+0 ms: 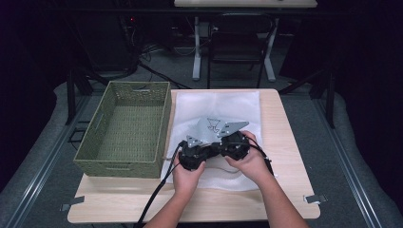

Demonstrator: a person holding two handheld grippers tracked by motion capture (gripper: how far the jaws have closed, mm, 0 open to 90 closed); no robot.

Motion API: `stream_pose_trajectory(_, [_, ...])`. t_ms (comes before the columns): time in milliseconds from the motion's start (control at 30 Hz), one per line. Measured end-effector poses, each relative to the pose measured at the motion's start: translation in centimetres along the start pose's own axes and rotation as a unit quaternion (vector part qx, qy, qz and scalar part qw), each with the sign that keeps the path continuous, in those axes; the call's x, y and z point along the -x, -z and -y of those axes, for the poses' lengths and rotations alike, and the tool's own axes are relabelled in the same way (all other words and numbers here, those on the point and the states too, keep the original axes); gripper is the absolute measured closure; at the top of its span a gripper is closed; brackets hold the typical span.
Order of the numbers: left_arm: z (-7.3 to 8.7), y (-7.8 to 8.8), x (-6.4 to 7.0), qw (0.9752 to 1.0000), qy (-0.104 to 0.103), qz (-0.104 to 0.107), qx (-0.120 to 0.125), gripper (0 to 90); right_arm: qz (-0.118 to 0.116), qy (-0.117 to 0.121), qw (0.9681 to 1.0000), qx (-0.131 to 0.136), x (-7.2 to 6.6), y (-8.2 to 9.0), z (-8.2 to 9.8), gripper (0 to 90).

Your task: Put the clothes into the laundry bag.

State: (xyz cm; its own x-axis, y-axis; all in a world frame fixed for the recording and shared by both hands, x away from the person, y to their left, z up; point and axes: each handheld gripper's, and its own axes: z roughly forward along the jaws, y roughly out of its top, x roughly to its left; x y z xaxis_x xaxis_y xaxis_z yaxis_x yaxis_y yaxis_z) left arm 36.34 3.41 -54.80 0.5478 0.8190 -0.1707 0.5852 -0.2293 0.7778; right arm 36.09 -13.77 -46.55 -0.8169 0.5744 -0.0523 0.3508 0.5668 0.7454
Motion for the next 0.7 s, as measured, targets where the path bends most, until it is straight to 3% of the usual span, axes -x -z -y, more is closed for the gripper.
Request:
stream_pose_trajectory(200, [0.0, 0.1, 0.0, 1.0, 0.001, 0.003, 0.0, 77.6, 0.0, -0.003, 1.0, 0.001, 0.0, 0.0, 0.0, 89.2])
stream_pose_trajectory(400, [0.0, 0.8, 0.3, 0.9999, -0.004, 0.012, -0.004, 64.9, 0.0, -0.007, 1.0, 0.004, 0.3, 0.1, 0.1, 89.1])
stream_pose_trajectory(700, [0.5, 2.7, 0.5, 0.9998, -0.008, 0.019, 0.007, 55.1, 0.003, -0.009, 0.9999, 0.006, 0.5, 0.2, 0.1, 89.1])
